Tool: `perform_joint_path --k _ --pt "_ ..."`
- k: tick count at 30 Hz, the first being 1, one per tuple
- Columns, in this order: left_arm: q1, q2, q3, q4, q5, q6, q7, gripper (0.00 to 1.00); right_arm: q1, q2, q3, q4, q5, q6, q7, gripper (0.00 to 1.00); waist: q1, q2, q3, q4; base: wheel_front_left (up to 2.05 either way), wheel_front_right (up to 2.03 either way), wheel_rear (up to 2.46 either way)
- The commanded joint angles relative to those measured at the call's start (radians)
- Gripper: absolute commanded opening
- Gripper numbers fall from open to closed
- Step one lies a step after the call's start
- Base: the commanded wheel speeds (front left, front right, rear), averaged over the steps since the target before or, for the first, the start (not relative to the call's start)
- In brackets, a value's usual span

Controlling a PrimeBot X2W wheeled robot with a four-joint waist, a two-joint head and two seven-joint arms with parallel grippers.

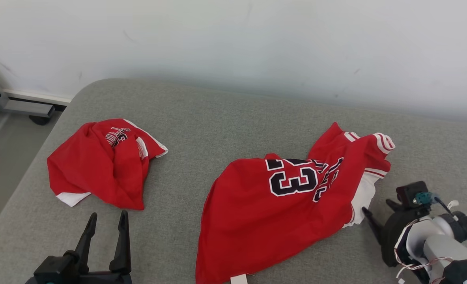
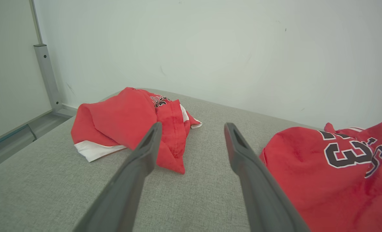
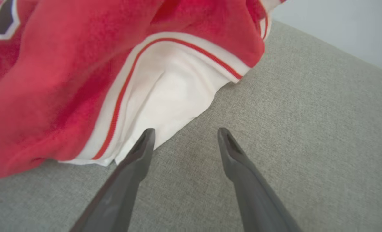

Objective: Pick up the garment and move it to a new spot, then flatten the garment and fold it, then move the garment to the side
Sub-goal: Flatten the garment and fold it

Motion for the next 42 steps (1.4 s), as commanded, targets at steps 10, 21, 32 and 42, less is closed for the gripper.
perform_joint_path --k 10,21,32,42 --pt "-0.01 0.002 -0.001 0.004 0.008 -0.007 -0.007 1.0 -0.002 0.011 0.066 -0.015 0.014 -0.001 0.089 1.0 0.0001 -0.0001 0.01 0.033 0.0 0.0 0.0" --pt "-0.014 0.001 0.006 0.008 0.006 -0.005 -0.007 1.0 -0.01 0.047 0.117 0.071 -0.009 -0.001 0.11 0.0 0.0001 -0.0001 0.015 0.052 0.0 0.0 0.0" --pt "0.015 0.0 0.014 0.001 0.007 0.002 -0.007 1.0 -0.033 0.004 0.073 0.057 0.037 -0.002 0.013 0.0 0.0001 -0.0001 -0.016 -0.016 0.0 0.0 0.0" --pt "0.016 0.0 0.006 -0.001 0.002 0.003 -0.007 1.0 0.051 -0.122 0.029 -0.104 0.166 -0.002 0.081 0.0 0.0001 -0.0001 -0.012 -0.063 0.0 0.0 0.0"
